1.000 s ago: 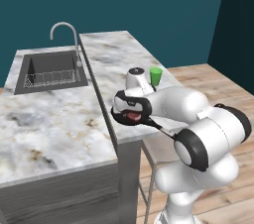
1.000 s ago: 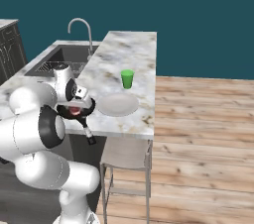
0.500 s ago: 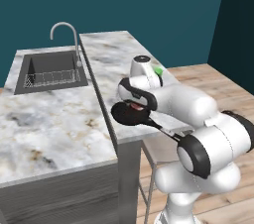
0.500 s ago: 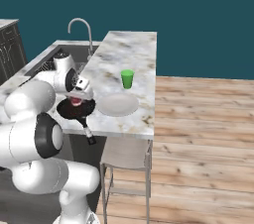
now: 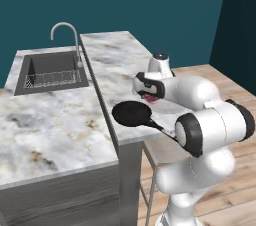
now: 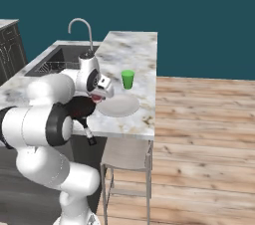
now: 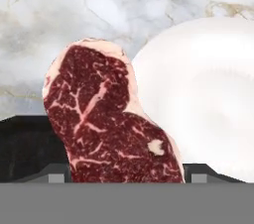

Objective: Pick up the pan with the steak in it and place it on the dining table. Then place the steak on the plate.

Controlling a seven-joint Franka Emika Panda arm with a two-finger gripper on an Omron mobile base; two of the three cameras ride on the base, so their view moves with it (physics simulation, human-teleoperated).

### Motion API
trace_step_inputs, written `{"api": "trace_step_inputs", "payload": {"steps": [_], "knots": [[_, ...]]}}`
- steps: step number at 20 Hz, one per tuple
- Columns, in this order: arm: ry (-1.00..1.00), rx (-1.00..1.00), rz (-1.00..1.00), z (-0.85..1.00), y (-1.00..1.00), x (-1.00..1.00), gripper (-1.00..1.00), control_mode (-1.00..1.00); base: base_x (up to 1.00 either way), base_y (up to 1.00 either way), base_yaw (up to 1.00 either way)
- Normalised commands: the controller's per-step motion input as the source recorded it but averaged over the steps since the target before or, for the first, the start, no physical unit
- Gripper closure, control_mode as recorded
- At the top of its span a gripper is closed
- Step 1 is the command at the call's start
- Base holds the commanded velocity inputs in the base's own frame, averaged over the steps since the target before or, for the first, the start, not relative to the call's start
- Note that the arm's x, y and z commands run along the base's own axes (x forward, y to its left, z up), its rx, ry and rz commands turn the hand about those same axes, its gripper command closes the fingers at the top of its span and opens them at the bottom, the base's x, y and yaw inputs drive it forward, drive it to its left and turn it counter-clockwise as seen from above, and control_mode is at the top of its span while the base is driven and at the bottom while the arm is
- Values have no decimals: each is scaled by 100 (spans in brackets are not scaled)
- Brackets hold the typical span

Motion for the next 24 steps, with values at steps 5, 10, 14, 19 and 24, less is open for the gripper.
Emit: {"api": "trace_step_inputs", "payload": {"steps": [5,10,14,19,24], "knots": [[-1,1,0,-17,-73,52,100,-100,0,0,0],[-2,0,4,-16,-42,3,100,-100,0,0,0],[0,-3,0,-13,0,0,100,-100,0,0,0],[0,-3,0,-20,0,24,100,-100,0,0,0],[-1,-1,0,-22,-11,24,100,-100,0,0,0]]}}
